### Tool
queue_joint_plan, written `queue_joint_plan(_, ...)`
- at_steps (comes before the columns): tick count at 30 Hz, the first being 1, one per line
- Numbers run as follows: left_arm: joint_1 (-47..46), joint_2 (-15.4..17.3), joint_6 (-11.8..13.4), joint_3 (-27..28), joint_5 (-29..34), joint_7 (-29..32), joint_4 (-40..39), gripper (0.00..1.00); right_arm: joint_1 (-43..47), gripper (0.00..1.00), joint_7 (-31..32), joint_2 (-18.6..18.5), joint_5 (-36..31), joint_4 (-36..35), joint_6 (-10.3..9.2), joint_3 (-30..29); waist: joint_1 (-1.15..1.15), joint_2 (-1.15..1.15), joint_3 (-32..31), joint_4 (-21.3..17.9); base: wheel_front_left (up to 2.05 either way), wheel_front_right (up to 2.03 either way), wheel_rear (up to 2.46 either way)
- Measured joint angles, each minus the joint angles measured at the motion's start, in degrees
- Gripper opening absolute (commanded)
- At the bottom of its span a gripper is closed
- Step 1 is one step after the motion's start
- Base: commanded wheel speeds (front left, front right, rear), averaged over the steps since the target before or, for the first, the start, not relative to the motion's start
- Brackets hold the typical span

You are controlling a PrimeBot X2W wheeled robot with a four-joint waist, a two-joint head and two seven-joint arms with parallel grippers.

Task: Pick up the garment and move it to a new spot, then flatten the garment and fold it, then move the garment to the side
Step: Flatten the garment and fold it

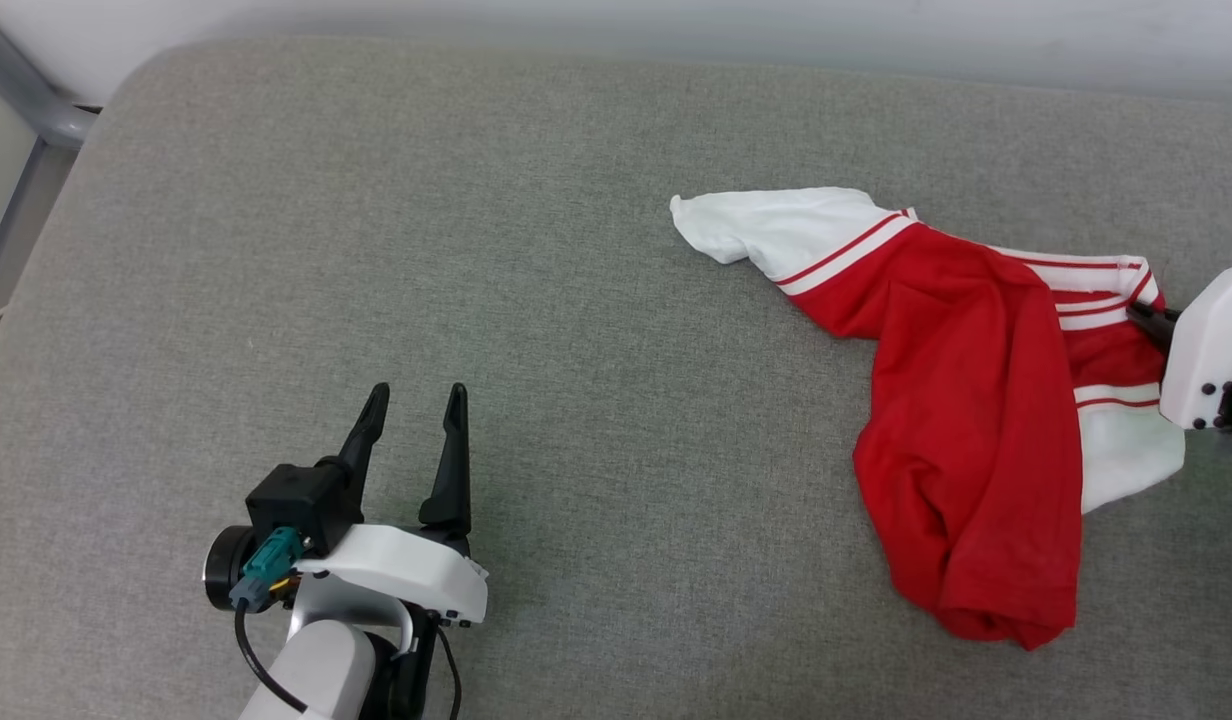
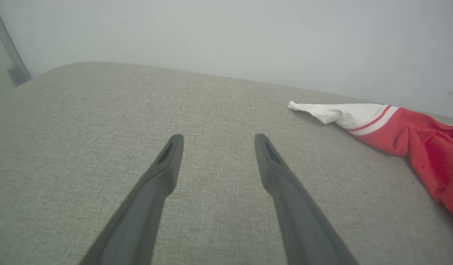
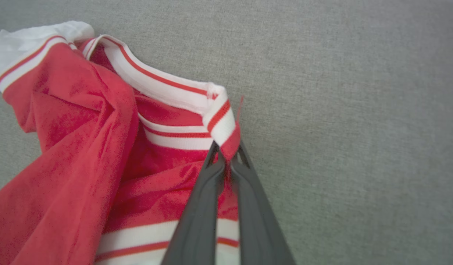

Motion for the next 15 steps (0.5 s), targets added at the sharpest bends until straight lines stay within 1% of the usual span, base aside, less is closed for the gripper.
queue_joint_plan(1, -0.18, 0.03, -0.04, 0.03, 0.01, 0.0, 0.02, 1.0, 0.2, 0.0, -1.76, 0.94, -0.18, 1.13, -0.01, -1.21, 0.0, 0.0, 0.19, -0.03, 0.0, 0.0, 0.0)
queue_joint_plan(2, -0.25, 0.05, -0.12, 0.05, 0.01, 0.0, 0.1, 1.0, 0.35, 0.2, -3.52, 1.77, -0.65, 2.2, -0.01, -2.18, 0.0, 0.0, 0.29, -0.09, 0.0, 0.0, 0.0)
queue_joint_plan(3, -0.25, 0.13, -0.18, 0.13, 0.01, 0.0, 0.18, 1.0, 0.58, 1.0, -5.7, 2.53, -1.47, 2.77, -0.01, -3.0, 0.0, 0.0, 0.36, -0.18, 0.0, 0.0, 0.0)
queue_joint_plan(8, -0.2, 0.59, -0.2, 0.64, 0.02, 0.0, 0.19, 1.0, 1.75, 1.0, -17.64, 6.56, -3.78, 4.17, 0.0, -7.89, 0.0, 0.0, -0.06, -0.81, 0.0, 0.0, 0.0)
queue_joint_plan(12, 0.91, 0.83, 0.22, 1.09, 0.01, -0.08, 0.27, 1.0, 4.31, 1.0, -27.59, 9.29, -7.22, 3.33, 0.0, -11.18, 0.0, 0.0, -1.53, -1.58, 0.0, 0.0, 0.0)
queue_joint_plan(15, 1.72, 1.09, 0.4, 1.26, 0.0, -0.07, 0.26, 1.0, 7.17, 1.0, -33.52, 11.09, -10.37, 1.47, -0.01, -13.6, 0.0, 0.0, -3.07, -2.26, 0.0, 0.0, 0.0)
